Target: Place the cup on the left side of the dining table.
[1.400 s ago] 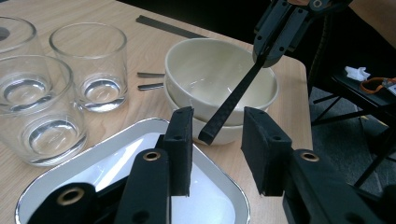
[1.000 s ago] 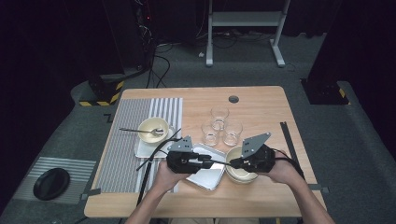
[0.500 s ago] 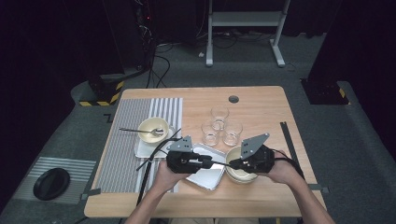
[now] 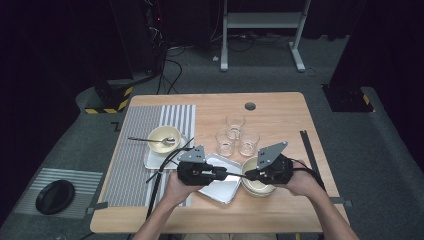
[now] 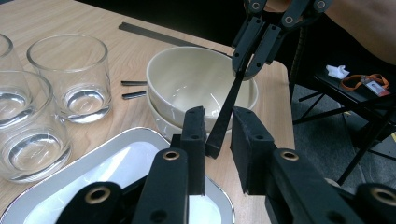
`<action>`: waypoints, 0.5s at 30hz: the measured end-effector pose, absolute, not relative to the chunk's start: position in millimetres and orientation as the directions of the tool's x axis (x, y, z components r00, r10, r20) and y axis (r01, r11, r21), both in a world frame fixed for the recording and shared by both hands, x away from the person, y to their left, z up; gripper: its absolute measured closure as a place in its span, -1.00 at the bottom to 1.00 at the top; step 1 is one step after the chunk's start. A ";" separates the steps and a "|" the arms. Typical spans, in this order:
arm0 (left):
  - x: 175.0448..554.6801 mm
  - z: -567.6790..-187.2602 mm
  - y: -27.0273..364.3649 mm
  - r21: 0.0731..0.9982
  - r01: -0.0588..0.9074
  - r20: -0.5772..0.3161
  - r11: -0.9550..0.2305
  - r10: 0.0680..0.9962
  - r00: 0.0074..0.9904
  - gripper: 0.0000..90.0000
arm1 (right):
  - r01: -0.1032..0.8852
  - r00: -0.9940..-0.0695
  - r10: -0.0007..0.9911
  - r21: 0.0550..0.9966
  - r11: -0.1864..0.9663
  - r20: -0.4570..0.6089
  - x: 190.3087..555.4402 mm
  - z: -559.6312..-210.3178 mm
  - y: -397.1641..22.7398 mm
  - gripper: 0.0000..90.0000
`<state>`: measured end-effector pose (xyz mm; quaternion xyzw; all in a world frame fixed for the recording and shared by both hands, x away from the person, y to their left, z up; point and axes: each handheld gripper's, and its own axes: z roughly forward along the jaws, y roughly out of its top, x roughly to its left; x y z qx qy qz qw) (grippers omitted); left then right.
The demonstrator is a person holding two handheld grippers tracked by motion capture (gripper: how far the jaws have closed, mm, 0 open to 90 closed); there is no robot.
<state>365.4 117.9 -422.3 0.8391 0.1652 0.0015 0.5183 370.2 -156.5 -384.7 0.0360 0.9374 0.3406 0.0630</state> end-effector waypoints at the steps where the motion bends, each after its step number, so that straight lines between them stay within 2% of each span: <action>1: 365.4 -422.3 117.9 0.870 0.276 -0.169 -0.408 0.279 0.945 0.68 | 0.024 -0.989 0.110 0.643 0.765 -0.094 370.2 -384.7 -156.5 0.91; 15: 363.9 -418.2 118.5 0.875 0.257 -0.165 -0.410 0.248 0.955 0.80 | 0.018 -0.988 0.116 0.654 0.757 -0.107 372.5 -382.8 -158.7 0.88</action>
